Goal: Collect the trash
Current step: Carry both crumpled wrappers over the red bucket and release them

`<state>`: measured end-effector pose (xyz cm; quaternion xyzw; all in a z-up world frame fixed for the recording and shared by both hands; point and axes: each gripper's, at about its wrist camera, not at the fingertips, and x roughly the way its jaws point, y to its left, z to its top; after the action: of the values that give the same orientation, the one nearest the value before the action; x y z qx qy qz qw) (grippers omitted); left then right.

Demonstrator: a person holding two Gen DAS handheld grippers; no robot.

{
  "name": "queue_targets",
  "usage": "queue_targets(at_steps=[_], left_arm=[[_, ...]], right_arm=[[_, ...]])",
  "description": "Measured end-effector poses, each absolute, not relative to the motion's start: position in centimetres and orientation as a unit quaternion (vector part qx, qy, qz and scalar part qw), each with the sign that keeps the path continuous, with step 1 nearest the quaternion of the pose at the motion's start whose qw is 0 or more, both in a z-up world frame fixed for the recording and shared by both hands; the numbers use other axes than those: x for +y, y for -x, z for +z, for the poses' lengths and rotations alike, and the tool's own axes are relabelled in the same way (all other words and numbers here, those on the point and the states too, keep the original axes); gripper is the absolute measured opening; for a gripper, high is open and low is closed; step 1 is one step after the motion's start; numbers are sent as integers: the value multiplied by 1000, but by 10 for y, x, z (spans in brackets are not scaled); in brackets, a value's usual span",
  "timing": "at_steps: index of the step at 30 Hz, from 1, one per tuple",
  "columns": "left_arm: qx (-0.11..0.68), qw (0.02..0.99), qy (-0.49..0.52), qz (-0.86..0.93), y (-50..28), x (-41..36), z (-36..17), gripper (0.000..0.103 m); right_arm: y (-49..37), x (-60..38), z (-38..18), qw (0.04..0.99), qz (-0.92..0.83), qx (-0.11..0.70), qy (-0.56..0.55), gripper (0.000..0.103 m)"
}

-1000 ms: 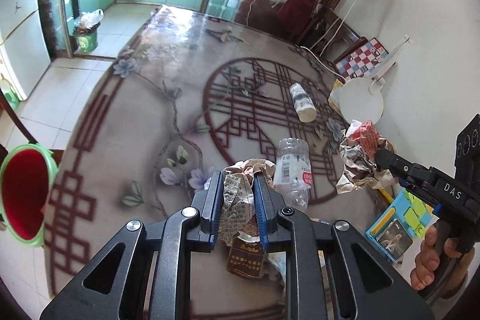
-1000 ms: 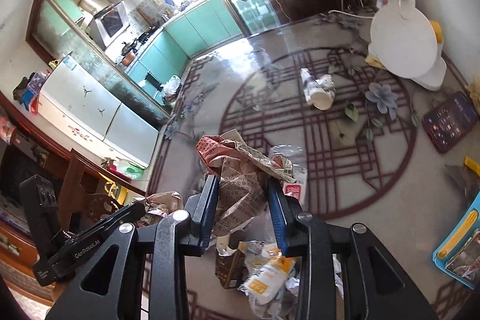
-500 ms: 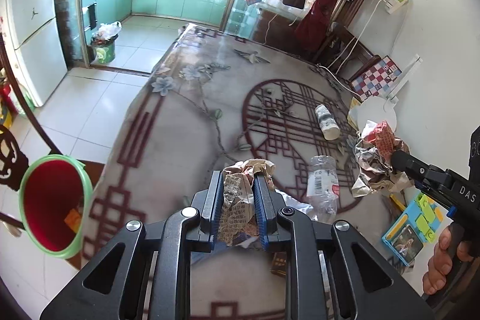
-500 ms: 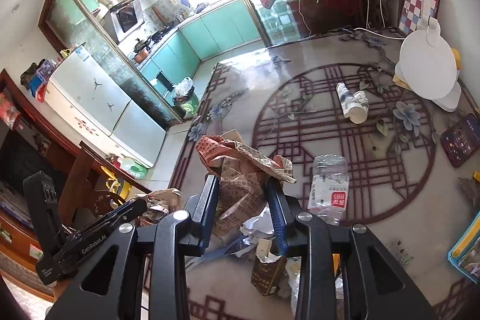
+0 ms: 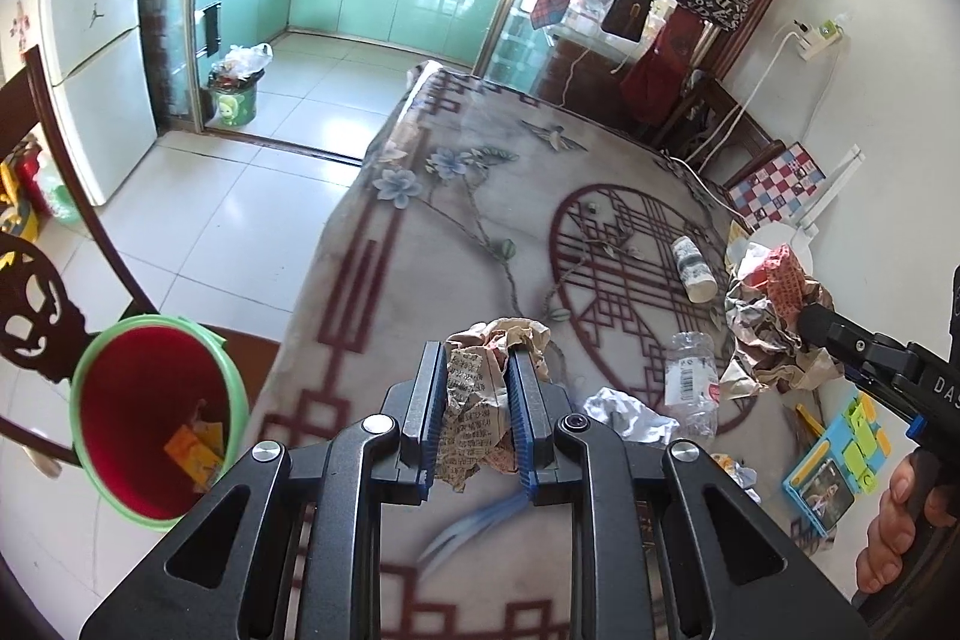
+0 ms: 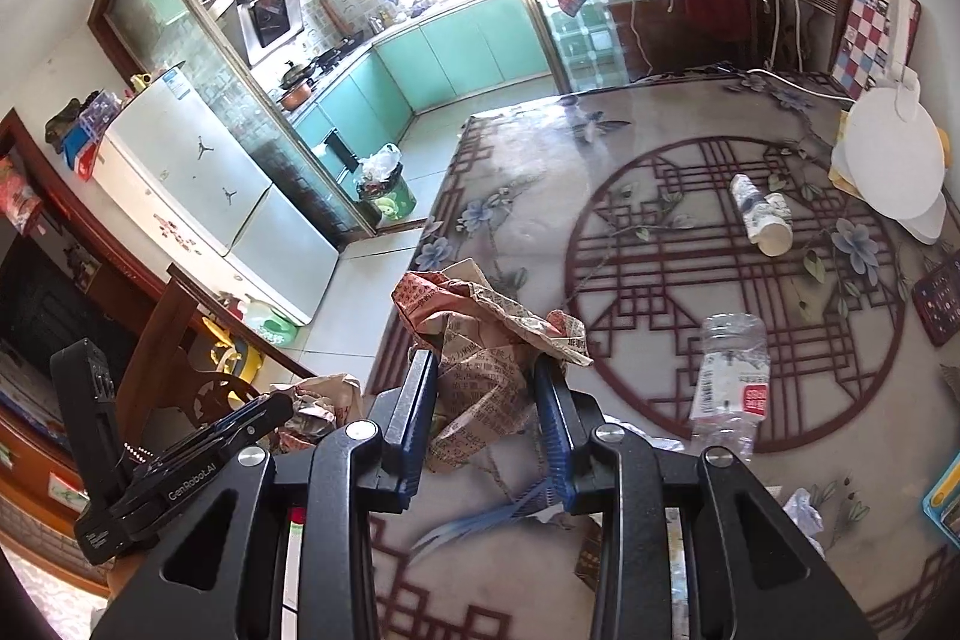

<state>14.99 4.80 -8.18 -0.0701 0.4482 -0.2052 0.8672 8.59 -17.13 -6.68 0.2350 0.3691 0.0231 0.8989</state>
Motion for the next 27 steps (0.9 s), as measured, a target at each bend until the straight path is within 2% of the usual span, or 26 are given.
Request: queue_targets(at_steps=[14,27], left_arm=[[454,874,99,-141,-172,138,-97,20],[488,864,121,-16,-168,250,-143,20]], right_arm=[[-134,-61,-72,891,103,393,-202,31],[-199,85,-154,832,226,478,-168,31]])
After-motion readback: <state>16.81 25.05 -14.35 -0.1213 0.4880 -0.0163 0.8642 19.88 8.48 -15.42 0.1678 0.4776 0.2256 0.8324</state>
